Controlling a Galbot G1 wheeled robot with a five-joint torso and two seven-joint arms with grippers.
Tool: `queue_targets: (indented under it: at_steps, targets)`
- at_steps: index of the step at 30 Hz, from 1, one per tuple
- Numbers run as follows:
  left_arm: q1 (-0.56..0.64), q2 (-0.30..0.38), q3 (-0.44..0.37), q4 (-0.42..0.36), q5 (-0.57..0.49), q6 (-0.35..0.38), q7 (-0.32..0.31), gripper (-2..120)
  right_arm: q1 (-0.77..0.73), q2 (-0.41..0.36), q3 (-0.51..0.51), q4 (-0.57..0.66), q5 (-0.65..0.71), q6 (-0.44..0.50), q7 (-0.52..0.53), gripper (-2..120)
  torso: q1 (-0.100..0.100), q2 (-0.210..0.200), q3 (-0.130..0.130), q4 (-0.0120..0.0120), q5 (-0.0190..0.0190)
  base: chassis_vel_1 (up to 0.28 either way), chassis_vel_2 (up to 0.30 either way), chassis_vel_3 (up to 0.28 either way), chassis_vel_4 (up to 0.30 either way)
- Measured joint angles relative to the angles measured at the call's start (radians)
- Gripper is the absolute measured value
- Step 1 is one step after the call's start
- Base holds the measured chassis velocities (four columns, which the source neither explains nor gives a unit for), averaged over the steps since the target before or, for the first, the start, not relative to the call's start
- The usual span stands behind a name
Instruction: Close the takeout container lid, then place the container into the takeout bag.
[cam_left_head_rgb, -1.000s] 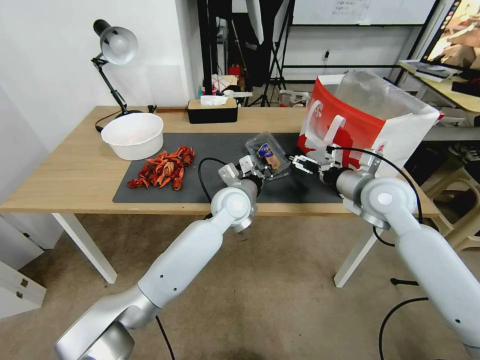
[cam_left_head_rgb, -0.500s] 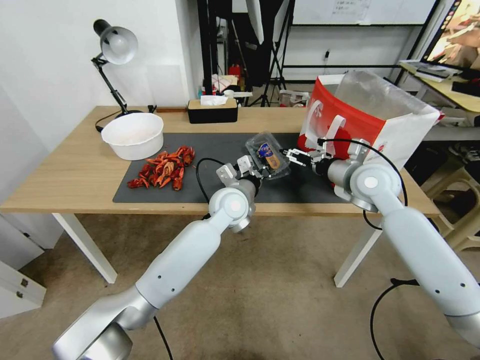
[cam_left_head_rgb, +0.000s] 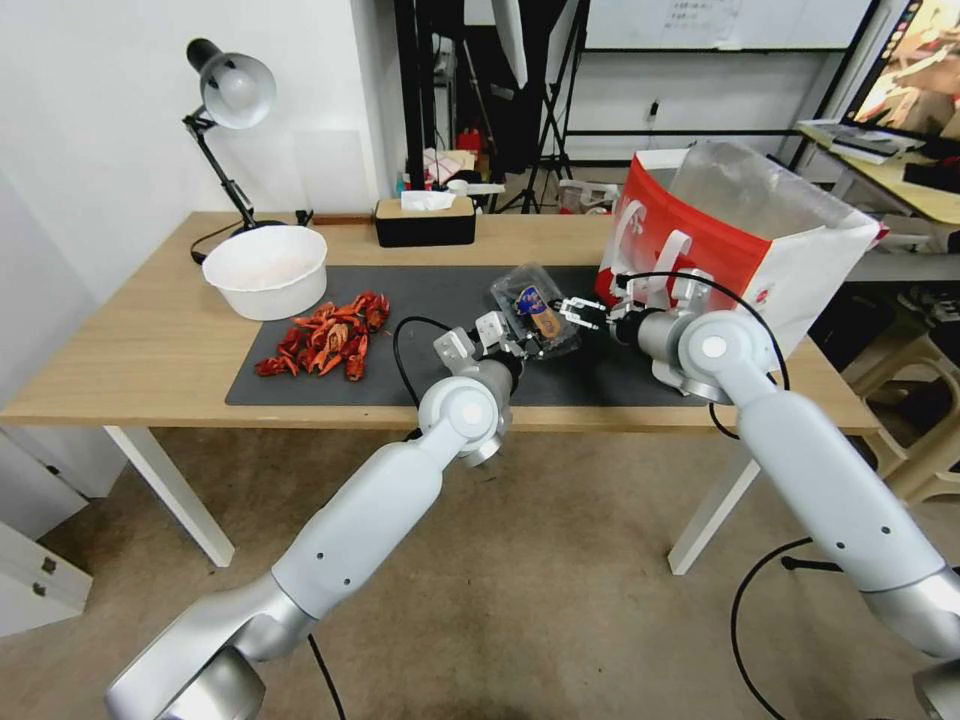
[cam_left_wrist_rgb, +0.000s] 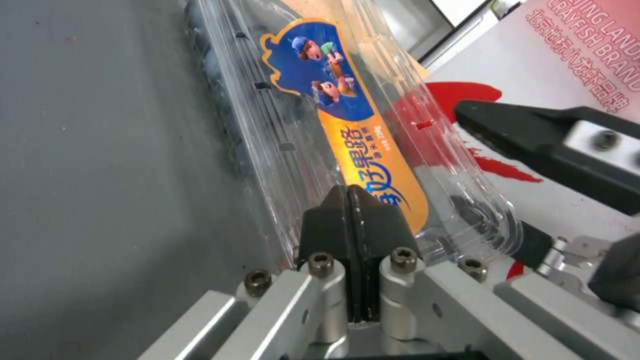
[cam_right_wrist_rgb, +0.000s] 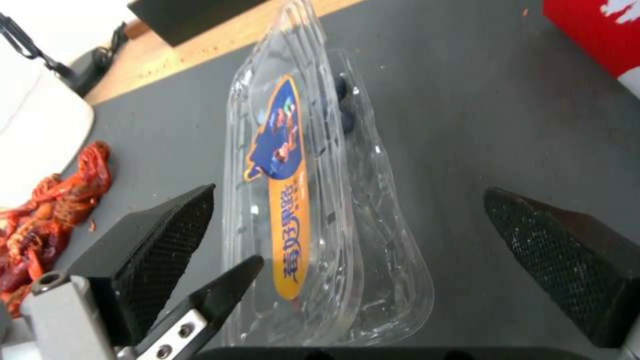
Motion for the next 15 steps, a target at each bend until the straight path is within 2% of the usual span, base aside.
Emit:
queue_targets:
  at_steps: [15]
  targets:
    - [-0.006,0.0,0.016,0.0,0.03,0.014,0.004,0,0.051,0.023,-0.029,-0.069,-0.008,-0.034,-0.021,100,0.0,0.0,0.0,-0.0001,0.0,0.0,0.0,0.0,0.0]
